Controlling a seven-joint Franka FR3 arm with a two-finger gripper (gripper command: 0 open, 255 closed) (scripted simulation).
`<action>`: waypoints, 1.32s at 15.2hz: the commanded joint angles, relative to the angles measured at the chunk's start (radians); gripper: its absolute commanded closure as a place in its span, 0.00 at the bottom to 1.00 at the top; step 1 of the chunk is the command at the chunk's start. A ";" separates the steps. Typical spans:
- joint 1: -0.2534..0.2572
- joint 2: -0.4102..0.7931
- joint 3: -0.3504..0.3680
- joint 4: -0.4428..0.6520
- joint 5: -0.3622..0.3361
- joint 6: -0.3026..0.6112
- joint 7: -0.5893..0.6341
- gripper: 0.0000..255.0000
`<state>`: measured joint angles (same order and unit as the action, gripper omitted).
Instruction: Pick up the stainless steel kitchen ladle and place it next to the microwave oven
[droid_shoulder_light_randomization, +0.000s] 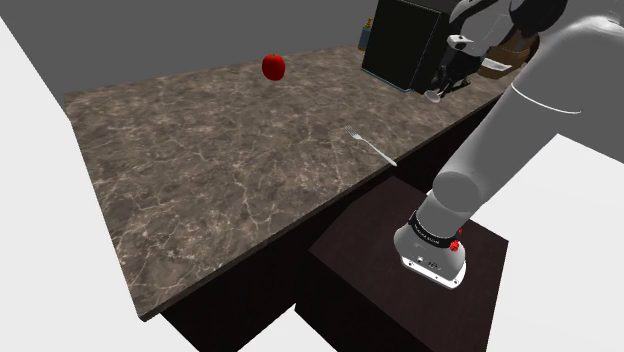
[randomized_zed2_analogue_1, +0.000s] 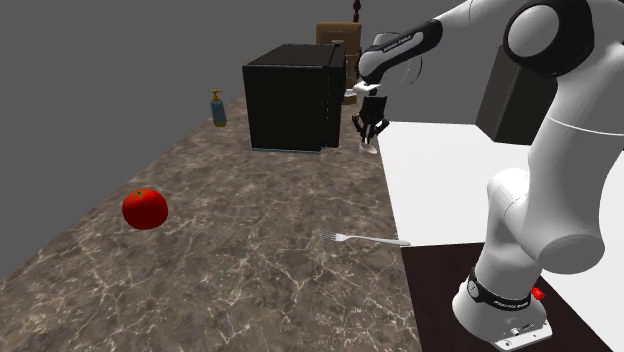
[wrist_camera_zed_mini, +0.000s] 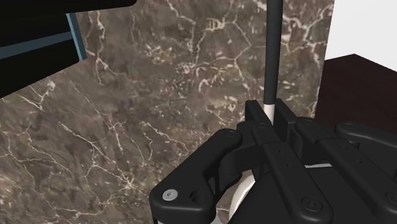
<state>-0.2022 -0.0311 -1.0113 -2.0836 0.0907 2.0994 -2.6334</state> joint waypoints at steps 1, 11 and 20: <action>0.000 0.016 -0.003 -0.019 0.018 0.027 -0.015 1.00; -0.019 0.129 0.001 -0.084 0.150 0.140 -0.117 1.00; -0.040 0.185 0.021 -0.104 0.220 0.183 -0.170 1.00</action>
<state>-0.2419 0.1530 -0.9910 -2.1882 0.3098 2.2821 -2.8025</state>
